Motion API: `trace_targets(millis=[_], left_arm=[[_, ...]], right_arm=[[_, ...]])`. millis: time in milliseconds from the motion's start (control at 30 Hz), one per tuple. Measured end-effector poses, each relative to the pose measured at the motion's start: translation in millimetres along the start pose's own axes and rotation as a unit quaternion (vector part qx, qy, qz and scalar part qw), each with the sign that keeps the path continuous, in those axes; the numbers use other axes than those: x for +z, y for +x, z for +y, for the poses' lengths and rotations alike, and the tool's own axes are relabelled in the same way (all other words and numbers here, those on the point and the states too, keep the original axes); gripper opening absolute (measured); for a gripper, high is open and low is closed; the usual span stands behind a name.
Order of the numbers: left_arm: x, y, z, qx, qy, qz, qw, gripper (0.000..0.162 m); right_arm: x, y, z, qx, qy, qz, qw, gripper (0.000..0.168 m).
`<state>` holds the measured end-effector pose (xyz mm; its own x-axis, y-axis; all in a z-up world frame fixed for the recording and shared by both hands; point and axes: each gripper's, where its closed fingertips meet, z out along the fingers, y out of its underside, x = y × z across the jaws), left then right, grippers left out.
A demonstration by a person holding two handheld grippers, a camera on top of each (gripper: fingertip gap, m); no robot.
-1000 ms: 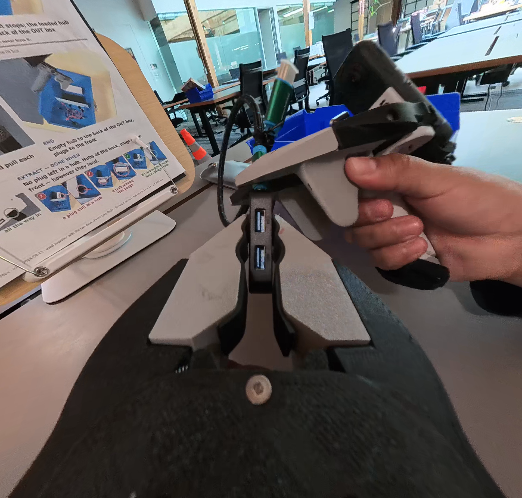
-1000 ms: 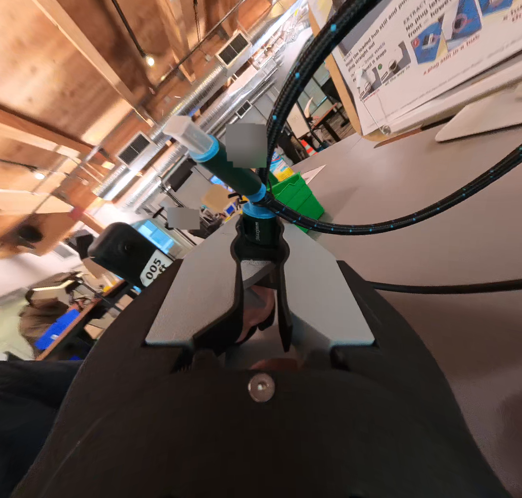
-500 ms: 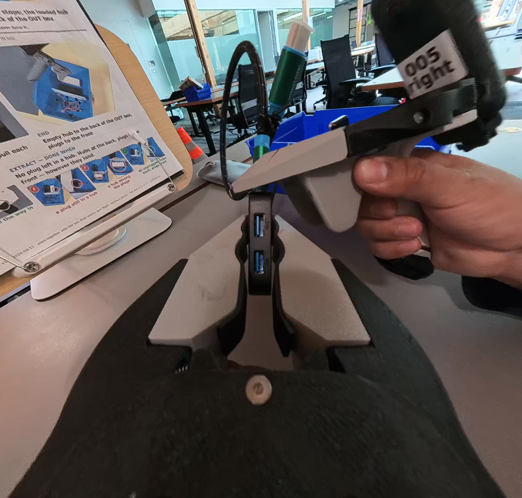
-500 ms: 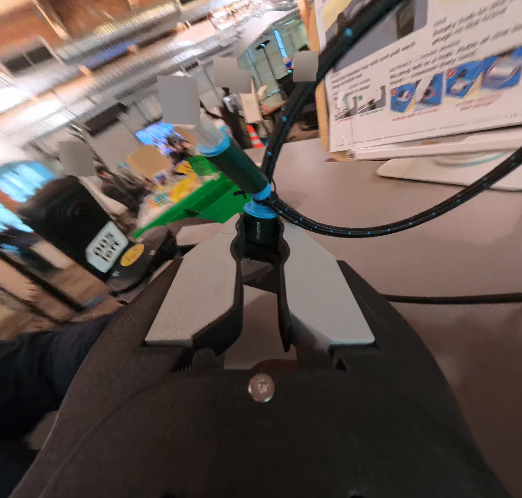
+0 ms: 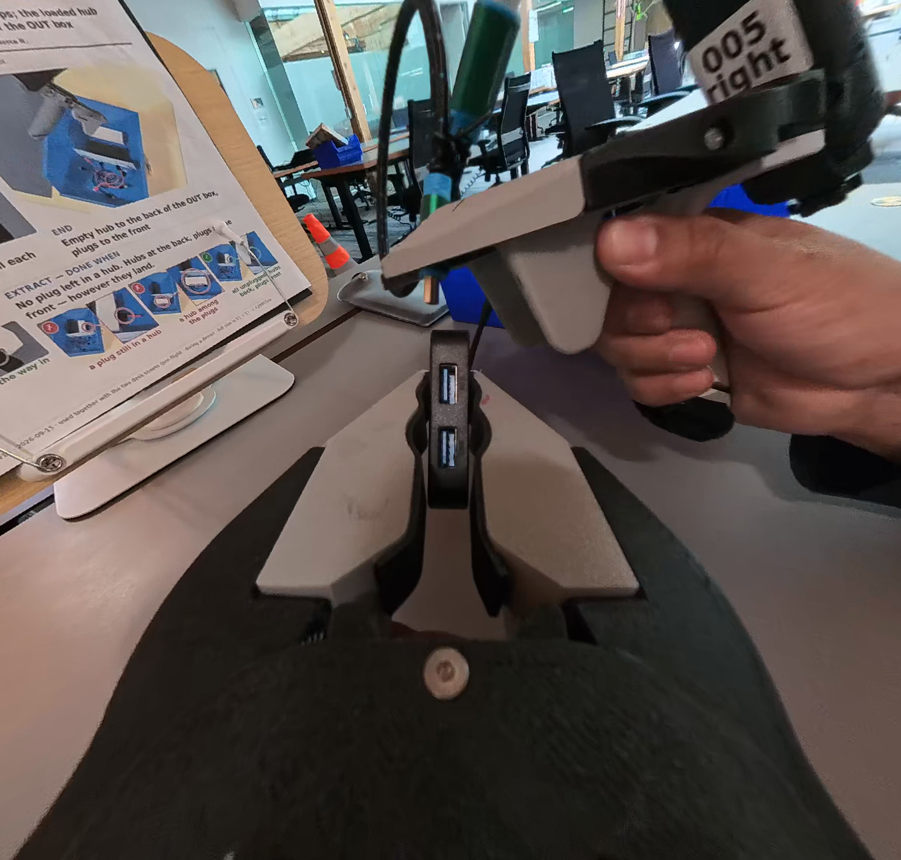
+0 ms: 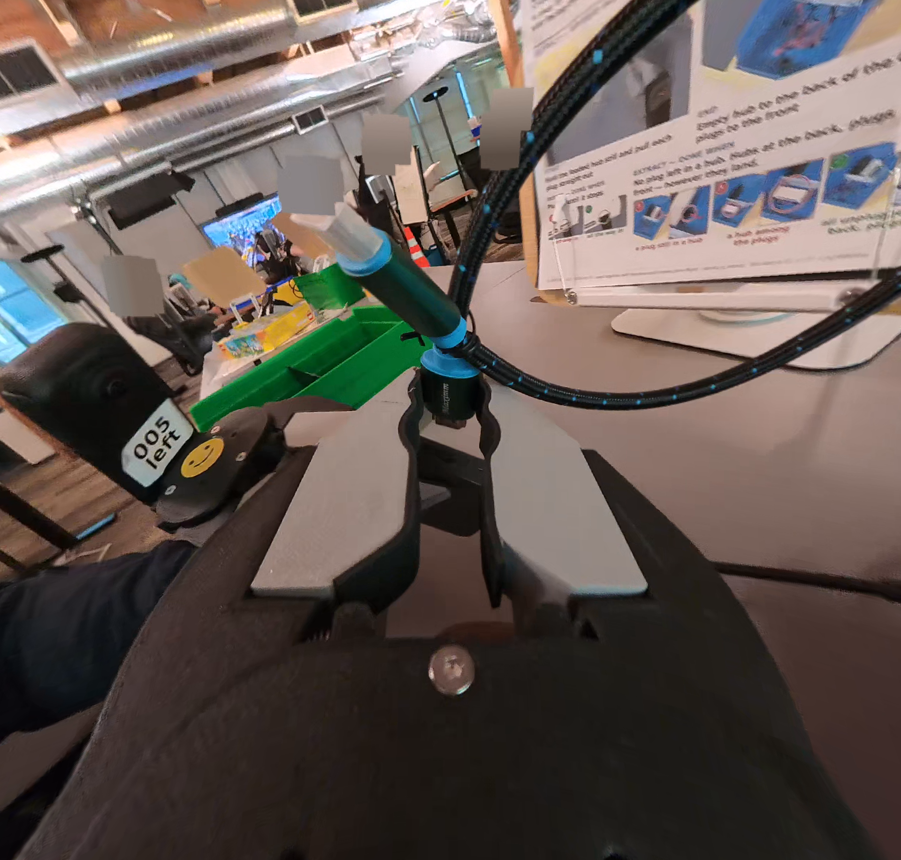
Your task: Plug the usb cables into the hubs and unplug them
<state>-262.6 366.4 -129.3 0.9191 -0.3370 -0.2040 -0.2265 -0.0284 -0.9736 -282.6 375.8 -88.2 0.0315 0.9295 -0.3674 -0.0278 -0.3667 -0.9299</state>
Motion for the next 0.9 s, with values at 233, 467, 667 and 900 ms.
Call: trace_targets(millis=[233, 467, 667, 900], left_arm=[[-1, -6, -1, -0.007, 0.017, -0.002, 1.0, 0.011], [-7, -5, -11, 0.039, 0.038, -0.015, 0.998, 0.01], [-12, -6, -20, 0.028, 0.054, -0.013, 0.998, 0.01], [-13, -6, -22, 0.034, 0.057, -0.019, 0.998, 0.01]], right_arm=[[-9, 0, -6, -0.023, -0.018, 0.01, 1.0, 0.018], [-63, -13, -52, -0.154, -0.114, 0.058, 0.98, 0.017], [-167, 33, -86, -0.198, -0.29, 0.192, 0.917, 0.018], [-238, 110, -20, -0.066, -0.501, 0.256, 0.824, 0.018]])
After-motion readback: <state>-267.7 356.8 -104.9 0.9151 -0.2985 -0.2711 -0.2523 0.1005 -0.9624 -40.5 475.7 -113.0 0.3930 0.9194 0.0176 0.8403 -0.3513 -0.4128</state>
